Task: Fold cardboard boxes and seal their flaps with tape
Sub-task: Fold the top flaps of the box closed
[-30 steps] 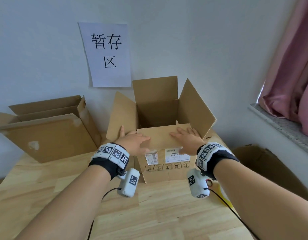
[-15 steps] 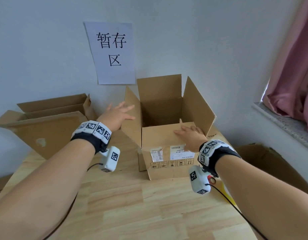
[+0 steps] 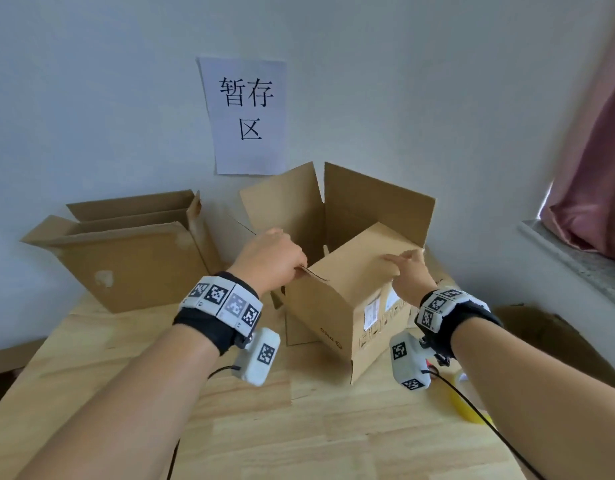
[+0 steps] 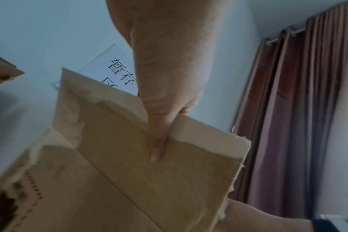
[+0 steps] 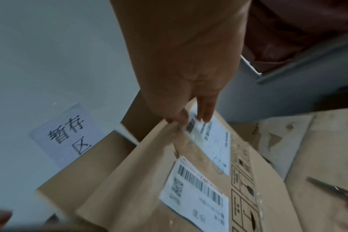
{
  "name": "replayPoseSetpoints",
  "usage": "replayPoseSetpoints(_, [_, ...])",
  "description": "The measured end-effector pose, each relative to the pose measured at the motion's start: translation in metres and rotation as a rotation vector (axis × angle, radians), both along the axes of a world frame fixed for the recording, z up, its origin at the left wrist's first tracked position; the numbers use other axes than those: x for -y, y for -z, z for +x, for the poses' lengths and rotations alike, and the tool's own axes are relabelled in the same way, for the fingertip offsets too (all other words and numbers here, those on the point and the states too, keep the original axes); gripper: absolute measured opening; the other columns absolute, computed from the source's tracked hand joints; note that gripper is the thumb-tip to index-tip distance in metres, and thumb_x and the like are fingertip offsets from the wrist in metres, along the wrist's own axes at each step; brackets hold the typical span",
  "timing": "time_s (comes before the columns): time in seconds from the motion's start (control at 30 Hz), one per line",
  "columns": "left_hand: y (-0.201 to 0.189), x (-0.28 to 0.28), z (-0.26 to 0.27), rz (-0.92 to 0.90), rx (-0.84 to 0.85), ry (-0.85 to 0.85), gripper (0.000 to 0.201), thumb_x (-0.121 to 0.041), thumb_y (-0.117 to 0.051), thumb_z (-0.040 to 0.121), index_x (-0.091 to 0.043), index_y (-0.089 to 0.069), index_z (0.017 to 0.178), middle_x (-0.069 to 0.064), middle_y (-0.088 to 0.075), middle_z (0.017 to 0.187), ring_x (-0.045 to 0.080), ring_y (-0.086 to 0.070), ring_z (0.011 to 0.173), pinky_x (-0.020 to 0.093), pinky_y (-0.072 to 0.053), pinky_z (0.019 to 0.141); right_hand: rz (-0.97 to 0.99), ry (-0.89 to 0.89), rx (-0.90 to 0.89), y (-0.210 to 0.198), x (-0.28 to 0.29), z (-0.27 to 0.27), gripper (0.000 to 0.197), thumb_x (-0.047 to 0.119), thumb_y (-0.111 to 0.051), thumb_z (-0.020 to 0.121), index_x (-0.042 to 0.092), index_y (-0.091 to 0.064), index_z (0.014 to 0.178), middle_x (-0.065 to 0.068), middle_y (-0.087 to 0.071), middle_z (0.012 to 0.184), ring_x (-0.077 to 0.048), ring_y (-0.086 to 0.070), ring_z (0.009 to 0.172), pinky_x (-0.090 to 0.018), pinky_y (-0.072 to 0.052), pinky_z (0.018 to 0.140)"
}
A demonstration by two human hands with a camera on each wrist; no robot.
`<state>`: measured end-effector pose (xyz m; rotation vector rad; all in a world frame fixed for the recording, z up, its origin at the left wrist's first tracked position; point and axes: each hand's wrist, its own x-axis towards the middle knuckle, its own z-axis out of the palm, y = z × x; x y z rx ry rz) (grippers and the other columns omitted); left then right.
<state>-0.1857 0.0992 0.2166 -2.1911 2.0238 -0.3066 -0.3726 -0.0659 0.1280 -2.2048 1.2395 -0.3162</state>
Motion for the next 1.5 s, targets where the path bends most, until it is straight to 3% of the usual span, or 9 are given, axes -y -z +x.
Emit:
replayPoseSetpoints(0.1, [0.003,0.000,-0.010,-0.007,-0.044,-0.016,0.022,-0.031,-0.048,0.093,-0.032,-0.070,0.096,-0.012,-0.041,0.068,0.016,-0.054,0.084,0.027,-0.031,0.056,0.057,-0.061,0.127,0.006,0.000,-0.005,0.049,0.015,-0.055,0.092,0.018,-0.044,0.140,-0.002,-0.028,0.149,-0.022,-0.048,0.119,-0.028,-0.039,0.097])
replayPoseSetpoints(0.37, [0.021,0.011,-0.028,-0.009,-0.126,-0.009,0.030,-0.044,-0.045,0.095,-0.024,-0.066,0.092,-0.007,-0.059,0.082,0.009,-0.038,0.083,0.029,-0.042,0.058,0.177,-0.151,0.104,0.013,-0.007,-0.009,0.061,0.018,-0.055,0.092,0.022,-0.027,0.147,0.011,-0.013,0.154,-0.019,-0.053,0.117,-0.023,-0.037,0.097])
replayPoseSetpoints(0.53, [0.029,0.021,-0.031,-0.067,-0.157,-0.015,0.033,-0.048,-0.047,0.094,-0.023,-0.049,0.074,-0.006,-0.054,0.078,0.012,-0.044,0.085,0.027,-0.031,0.052,0.211,-0.258,0.088,0.010,-0.008,-0.007,0.060,0.003,-0.043,0.095,0.025,-0.025,0.148,0.013,-0.011,0.157,-0.017,-0.028,0.141,-0.020,-0.024,0.106])
replayPoseSetpoints(0.9, [0.025,0.036,-0.026,-0.080,-0.212,-0.047,0.032,-0.053,-0.048,0.091,-0.026,-0.065,0.095,-0.002,-0.050,0.082,0.011,-0.046,0.072,0.027,-0.036,0.056,0.361,-0.343,-0.120,-0.013,-0.017,-0.009,0.078,-0.003,-0.048,0.093,0.018,-0.001,0.151,-0.005,-0.020,0.154,-0.019,-0.029,0.137,-0.026,-0.027,0.106])
replayPoseSetpoints(1.0, [0.025,0.036,-0.026,-0.105,-0.207,-0.036,0.031,-0.051,-0.048,0.092,-0.026,-0.066,0.096,-0.002,-0.051,0.082,0.012,-0.048,0.075,0.027,-0.036,0.057,0.392,-0.389,-0.112,-0.020,-0.018,-0.010,0.082,0.007,-0.063,0.088,0.019,-0.010,0.150,0.000,-0.017,0.152,-0.017,-0.030,0.131,-0.021,-0.027,0.100])
replayPoseSetpoints(1.13, [0.025,0.035,-0.024,-0.049,-0.217,-0.023,0.036,-0.053,-0.045,0.093,-0.025,-0.066,0.098,-0.003,-0.050,0.084,0.015,-0.054,0.079,0.027,-0.038,0.060,0.218,-0.095,0.092,-0.004,-0.019,-0.006,0.073,0.047,-0.070,0.079,0.040,-0.035,0.142,0.007,-0.053,0.129,-0.012,-0.048,0.118,-0.021,-0.037,0.089])
replayPoseSetpoints(1.3, [0.020,0.015,-0.018,-0.163,-0.521,-0.112,0.081,-0.077,-0.016,0.084,-0.020,-0.074,0.087,-0.008,-0.051,0.046,0.007,-0.055,0.054,0.036,-0.052,0.064,0.082,-0.126,0.080,0.011,-0.022,-0.004,0.057,0.039,-0.070,0.081,0.044,-0.046,0.133,0.020,-0.042,0.143,-0.010,-0.048,0.123,-0.024,-0.042,0.098])
replayPoseSetpoints(1.4, [0.016,0.000,0.002,-0.350,-0.676,-0.259,0.051,-0.058,-0.032,0.095,-0.025,-0.067,0.114,-0.006,-0.072,0.094,0.008,-0.064,0.085,0.029,-0.051,0.083,0.070,-0.125,0.026,0.008,-0.021,-0.005,0.051,0.037,-0.069,0.081,0.049,-0.050,0.127,0.022,-0.038,0.145,-0.012,-0.044,0.128,-0.024,-0.039,0.097])
replayPoseSetpoints(1.5, [0.015,-0.014,0.037,-0.482,-0.620,-0.505,0.065,-0.031,-0.057,0.092,-0.020,-0.027,0.149,0.007,-0.029,0.152,0.024,-0.034,0.135,0.039,-0.035,0.106,0.106,-0.084,0.062,0.007,-0.023,-0.006,0.058,0.036,-0.071,0.080,0.043,-0.047,0.132,0.013,-0.052,0.135,-0.012,-0.049,0.122,-0.024,-0.044,0.093])
